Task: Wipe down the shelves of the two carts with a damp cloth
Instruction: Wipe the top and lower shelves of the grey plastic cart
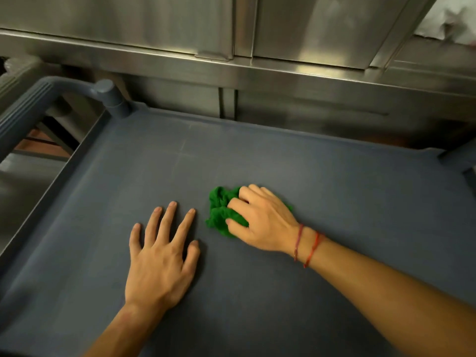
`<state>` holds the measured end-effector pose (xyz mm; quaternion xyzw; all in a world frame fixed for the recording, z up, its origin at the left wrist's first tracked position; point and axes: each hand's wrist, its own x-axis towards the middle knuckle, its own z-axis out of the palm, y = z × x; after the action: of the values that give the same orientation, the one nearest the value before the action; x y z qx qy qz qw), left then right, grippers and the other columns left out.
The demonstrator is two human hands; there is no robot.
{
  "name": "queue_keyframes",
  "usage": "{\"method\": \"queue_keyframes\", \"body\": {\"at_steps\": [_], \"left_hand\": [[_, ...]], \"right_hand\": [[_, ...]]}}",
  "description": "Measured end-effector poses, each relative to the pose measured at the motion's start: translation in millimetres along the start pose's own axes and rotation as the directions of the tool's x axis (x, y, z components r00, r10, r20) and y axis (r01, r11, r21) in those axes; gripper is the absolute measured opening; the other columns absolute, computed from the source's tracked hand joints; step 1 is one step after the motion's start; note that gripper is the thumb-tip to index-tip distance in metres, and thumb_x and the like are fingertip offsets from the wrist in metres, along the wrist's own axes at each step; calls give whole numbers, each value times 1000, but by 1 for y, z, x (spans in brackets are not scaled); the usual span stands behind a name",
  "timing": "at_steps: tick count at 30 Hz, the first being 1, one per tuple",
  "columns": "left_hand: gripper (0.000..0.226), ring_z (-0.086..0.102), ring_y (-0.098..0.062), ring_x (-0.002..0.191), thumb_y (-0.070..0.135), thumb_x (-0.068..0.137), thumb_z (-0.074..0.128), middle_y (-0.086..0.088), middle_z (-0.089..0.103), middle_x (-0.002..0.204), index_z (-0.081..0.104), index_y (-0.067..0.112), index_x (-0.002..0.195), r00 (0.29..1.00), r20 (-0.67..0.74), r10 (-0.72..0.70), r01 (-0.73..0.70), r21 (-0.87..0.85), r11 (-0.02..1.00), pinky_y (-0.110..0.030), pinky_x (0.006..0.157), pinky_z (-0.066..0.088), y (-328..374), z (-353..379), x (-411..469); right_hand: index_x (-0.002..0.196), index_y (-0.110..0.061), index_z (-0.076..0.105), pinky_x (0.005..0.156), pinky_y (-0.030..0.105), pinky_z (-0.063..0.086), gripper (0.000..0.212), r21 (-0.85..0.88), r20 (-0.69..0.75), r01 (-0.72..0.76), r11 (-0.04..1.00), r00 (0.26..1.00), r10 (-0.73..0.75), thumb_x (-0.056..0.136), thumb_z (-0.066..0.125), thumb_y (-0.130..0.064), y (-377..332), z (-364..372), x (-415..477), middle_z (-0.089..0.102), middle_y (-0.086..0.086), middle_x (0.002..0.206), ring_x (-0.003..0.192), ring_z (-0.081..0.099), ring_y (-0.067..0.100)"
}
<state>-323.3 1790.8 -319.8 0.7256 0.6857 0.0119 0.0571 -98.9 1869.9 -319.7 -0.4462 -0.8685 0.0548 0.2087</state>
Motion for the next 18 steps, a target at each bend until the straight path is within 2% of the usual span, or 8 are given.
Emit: {"method": "queue_keyframes", "body": {"at_steps": [2, 4, 7, 10, 12, 14, 18], "left_hand": [[60, 23, -28, 148, 51, 95, 26, -4, 31, 160, 35, 32, 152, 1000, -8, 0, 0, 2, 1000, -57, 117, 19, -1, 1, 1], [60, 24, -28, 148, 50, 95, 27, -3, 31, 160, 36, 32, 152, 1000, -20, 2, -2, -6, 1000, -57, 117, 19, -2, 2, 1], [60, 23, -28, 149, 50, 96, 27, -3, 31, 160, 35, 32, 152, 999, -39, 6, -7, -23, 1000, -56, 118, 18, -1, 4, 0], [60, 24, -28, 148, 50, 95, 28, -3, 31, 160, 37, 32, 152, 999, -40, 4, -5, -12, 1000, -56, 117, 20, 0, 3, 2], [60, 22, -27, 149, 51, 96, 26, -3, 29, 161, 35, 33, 152, 999, -33, 6, -6, -10, 1000, -56, 118, 18, -1, 3, 2], [61, 19, -26, 150, 52, 96, 24, -2, 27, 162, 33, 33, 153, 1000, -26, 1, -1, -9, 1000, -55, 119, 16, -1, 3, 1], [62, 18, -27, 150, 53, 95, 22, -3, 26, 162, 32, 33, 153, 1000, -8, 1, -1, -7, 1000, -56, 119, 15, 0, 0, 1]], "right_hand": [[86, -14, 65, 65, 41, 41, 30, -76, -34, 25, 997, 999, -28, 91, 56, -42, 24, 4, 17, 53, 8, 80, 74, 52, 30], [89, -14, 66, 66, 42, 46, 34, -99, -72, -9, 995, 997, 2, 92, 54, -45, 53, 6, 37, 56, 11, 83, 76, 55, 34], [97, -12, 70, 66, 45, 51, 42, -114, -166, -149, 982, 978, 129, 91, 51, -49, 101, 1, 65, 59, 15, 85, 78, 58, 39], [106, -13, 72, 74, 47, 48, 42, -117, -224, -353, 928, 920, 322, 90, 58, -49, 127, -6, 81, 60, 18, 92, 89, 58, 42], [112, -15, 72, 80, 46, 44, 39, -86, -233, -462, 883, 871, 433, 91, 63, -47, 126, -4, 85, 60, 18, 100, 98, 55, 42], [112, -16, 71, 82, 46, 42, 39, -55, -221, -506, 861, 847, 483, 92, 62, -49, 114, -2, 80, 60, 16, 105, 104, 54, 41], [98, -17, 69, 74, 45, 46, 49, -55, -93, -414, 909, 908, 408, 92, 45, -58, 55, -7, 34, 61, 12, 96, 92, 58, 39]]}}
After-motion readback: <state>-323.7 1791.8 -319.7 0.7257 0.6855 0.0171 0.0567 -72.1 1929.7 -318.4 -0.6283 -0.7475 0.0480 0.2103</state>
